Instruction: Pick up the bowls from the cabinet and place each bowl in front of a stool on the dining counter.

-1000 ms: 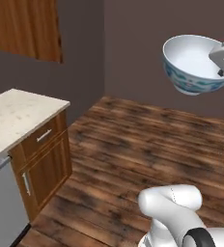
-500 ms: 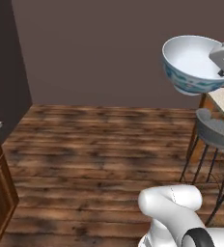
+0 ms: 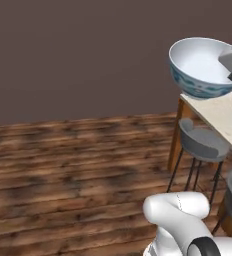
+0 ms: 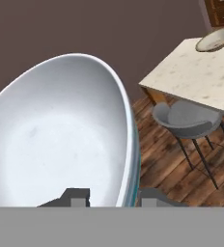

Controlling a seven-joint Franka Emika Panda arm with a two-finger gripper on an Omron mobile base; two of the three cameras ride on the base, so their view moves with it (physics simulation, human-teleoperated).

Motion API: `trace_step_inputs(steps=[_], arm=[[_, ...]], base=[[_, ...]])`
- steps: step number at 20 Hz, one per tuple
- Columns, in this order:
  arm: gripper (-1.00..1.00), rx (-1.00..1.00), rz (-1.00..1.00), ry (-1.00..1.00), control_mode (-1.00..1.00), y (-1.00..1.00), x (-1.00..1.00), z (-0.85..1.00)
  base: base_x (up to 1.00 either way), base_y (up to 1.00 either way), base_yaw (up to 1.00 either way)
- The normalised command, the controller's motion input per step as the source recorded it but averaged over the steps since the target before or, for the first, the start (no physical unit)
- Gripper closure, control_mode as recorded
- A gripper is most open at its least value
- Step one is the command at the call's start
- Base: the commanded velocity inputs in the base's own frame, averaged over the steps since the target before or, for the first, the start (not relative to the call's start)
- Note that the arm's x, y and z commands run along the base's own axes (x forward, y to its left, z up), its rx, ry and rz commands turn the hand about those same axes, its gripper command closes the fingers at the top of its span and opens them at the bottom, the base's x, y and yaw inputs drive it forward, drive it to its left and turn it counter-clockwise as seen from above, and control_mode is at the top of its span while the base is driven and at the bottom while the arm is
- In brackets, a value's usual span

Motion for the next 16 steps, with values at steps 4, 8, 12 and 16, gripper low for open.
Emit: trace_step_inputs(steps=[4,8,12,16], arm=[[1.0,0.0,0.0,0.0,1.0,0.0,0.0,0.0],[1.0,0.0,0.0,0.0,1.0,0.0,0.0,0.0],[1.0,0.0,0.0,0.0,1.0,0.0,0.0,0.0],[1.0,0.0,0.0,0.0,1.0,0.0,0.0,0.0]], base=[[0.43,0.0,-0.4],[0.3,0.0,-0.45],[0.04,0.0,-0.49],[0.08,0.09,-0.51]])
